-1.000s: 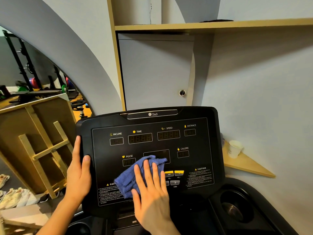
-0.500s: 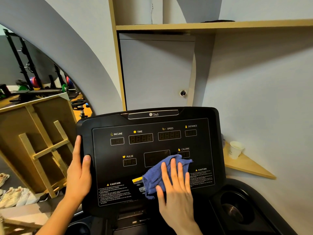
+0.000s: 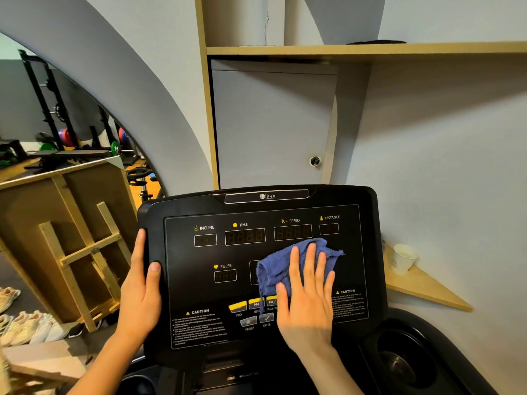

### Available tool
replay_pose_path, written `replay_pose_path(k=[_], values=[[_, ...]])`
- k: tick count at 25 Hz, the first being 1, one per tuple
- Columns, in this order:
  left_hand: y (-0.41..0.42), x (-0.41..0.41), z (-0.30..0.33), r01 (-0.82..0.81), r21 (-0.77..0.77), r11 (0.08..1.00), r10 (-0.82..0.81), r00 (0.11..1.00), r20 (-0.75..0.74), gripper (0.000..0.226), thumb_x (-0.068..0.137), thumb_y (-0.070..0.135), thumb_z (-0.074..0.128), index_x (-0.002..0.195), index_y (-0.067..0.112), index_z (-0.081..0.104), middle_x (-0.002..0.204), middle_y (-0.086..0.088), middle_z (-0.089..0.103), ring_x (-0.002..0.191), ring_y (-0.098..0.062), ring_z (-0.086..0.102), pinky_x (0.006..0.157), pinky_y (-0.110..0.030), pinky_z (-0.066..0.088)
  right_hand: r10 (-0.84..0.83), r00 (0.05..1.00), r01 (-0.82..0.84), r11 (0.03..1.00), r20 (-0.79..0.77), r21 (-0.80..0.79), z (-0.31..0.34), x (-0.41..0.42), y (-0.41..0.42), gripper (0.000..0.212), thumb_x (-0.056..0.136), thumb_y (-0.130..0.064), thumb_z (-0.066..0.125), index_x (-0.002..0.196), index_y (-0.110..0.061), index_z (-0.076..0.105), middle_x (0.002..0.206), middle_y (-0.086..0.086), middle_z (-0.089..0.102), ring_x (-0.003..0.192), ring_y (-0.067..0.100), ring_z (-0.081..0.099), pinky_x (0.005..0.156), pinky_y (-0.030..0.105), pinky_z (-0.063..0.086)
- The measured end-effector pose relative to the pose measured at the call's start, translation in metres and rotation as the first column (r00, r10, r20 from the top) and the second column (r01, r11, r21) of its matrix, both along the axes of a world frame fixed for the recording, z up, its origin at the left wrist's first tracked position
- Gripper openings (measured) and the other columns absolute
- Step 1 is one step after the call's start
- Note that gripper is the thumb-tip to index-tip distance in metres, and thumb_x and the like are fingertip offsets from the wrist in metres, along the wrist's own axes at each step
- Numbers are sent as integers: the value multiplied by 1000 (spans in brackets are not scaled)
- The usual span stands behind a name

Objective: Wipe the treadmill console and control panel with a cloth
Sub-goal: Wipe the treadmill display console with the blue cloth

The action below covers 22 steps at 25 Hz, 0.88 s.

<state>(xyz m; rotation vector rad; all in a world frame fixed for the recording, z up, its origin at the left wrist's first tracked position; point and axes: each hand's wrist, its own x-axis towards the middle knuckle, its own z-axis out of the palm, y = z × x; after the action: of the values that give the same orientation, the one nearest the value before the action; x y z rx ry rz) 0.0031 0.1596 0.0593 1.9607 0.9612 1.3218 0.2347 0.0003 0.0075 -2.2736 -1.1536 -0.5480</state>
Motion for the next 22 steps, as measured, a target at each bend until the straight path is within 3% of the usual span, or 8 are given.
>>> replay_pose_path(k=[7, 13, 19, 22], values=[[3, -2, -3, 9, 28, 1000, -9, 1000, -8, 62, 95, 53, 29, 152, 48, 6, 135, 12, 44, 108, -12, 54, 91, -37, 44, -42, 999, 43, 998, -15, 40, 27, -4, 24, 75, 98, -50, 30, 161, -20, 3, 168, 14, -3, 154, 38, -7, 120, 64, 15], [4, -1, -4, 23, 36, 999, -23, 1000, -2, 62, 94, 56, 28, 152, 50, 6, 134, 13, 46, 102, 4, 53, 89, -31, 43, -15, 1000, 15, 998, 7, 69, 41, -8, 39, 77, 98, -50, 36, 162, -20, 5, 168, 14, -2, 154, 39, -8, 119, 65, 14], [6, -1, -5, 18, 47, 999, -18, 1000, -4, 63, 93, 58, 27, 151, 51, 5, 132, 13, 46, 100, 5, 54, 84, -29, 44, 59, 998, -61, 994, 21, 86, 54, -24, 53, 78, 99, -61, 33, 162, -23, 7, 169, 11, -2, 154, 38, -9, 121, 63, 9], [8, -3, -7, 10, 56, 998, -10, 1000, -8, 62, 93, 59, 27, 151, 53, 5, 135, 9, 47, 101, -3, 57, 85, -34, 47, 101, 994, -104, 991, 44, 79, 54, -38, 59, 78, 99, -61, 35, 161, -23, 9, 169, 11, -1, 154, 37, -7, 120, 63, 12]])
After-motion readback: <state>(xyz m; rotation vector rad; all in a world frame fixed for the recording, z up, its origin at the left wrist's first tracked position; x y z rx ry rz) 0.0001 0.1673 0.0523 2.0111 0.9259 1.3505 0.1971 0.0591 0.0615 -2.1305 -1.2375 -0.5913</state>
